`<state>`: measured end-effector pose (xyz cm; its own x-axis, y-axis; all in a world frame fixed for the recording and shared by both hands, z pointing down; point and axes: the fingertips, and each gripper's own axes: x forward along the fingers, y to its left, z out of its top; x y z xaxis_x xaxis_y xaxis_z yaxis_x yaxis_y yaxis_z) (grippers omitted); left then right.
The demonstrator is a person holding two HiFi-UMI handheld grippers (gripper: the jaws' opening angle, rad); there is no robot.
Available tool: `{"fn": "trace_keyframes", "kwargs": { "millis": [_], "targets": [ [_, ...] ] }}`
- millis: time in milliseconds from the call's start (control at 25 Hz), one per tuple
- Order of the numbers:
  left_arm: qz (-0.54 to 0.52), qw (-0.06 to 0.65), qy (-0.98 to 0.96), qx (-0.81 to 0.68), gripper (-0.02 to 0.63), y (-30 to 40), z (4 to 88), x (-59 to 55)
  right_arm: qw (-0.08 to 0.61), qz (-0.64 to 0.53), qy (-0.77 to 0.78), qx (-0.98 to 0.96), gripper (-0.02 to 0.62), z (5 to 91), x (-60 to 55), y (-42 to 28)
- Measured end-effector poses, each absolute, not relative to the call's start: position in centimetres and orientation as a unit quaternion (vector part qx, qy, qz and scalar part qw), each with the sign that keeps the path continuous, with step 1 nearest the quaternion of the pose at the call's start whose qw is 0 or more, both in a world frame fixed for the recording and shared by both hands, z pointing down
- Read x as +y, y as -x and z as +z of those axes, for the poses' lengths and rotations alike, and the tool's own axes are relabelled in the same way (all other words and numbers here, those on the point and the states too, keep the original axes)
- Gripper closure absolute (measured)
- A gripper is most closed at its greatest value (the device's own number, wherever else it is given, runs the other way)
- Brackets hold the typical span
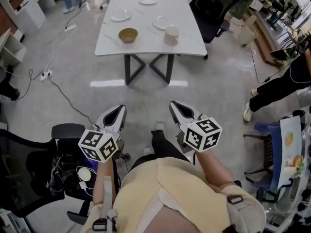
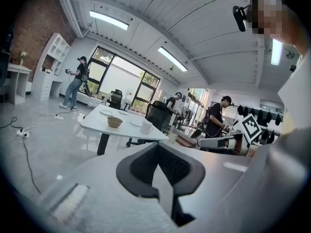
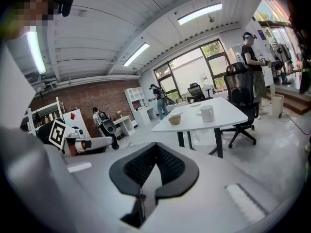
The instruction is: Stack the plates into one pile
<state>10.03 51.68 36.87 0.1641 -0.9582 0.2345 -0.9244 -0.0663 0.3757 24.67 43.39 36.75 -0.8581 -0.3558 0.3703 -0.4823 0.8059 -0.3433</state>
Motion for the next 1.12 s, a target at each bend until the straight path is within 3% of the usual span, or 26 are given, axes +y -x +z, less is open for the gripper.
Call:
{"fn": "trace_keyframes", "kwargs": {
  "millis": [280, 720, 800, 960, 1120],
  "targets": [
    [-0.020, 0.179, -0.709, -0.682, 0.604, -7.0, 36.5, 48.2, 0.143, 0.221, -0.191, -0.946, 0.592, 37.5, 39.7, -20.7],
    [0.012, 0.201, -0.685, -0.700, 0.601, -0.6, 37.7, 38.1, 0.155, 0.227, -0.150, -0.950, 0.592, 38.6, 30.3, -13.6],
    [0.006, 0.213, -0.680, -0.701, 0.520, 0.5, 37.8, 36.4, 0.156, 0.229, -0.145, -0.950, 0.592, 38.5, 28.9, -12.7],
    [0.002, 0.218, -0.670, -0.709, 0.517, 2.9, 37.6, 33.3, 0.161, 0.228, -0.135, -0.951, 0.592, 38.6, 26.3, -10.9],
    [-0.008, 0.226, -0.667, -0.710, 0.472, 4.6, 37.7, 30.5, 0.165, 0.227, -0.128, -0.951, 0.592, 39.0, 24.0, -9.4]
  ]
}}
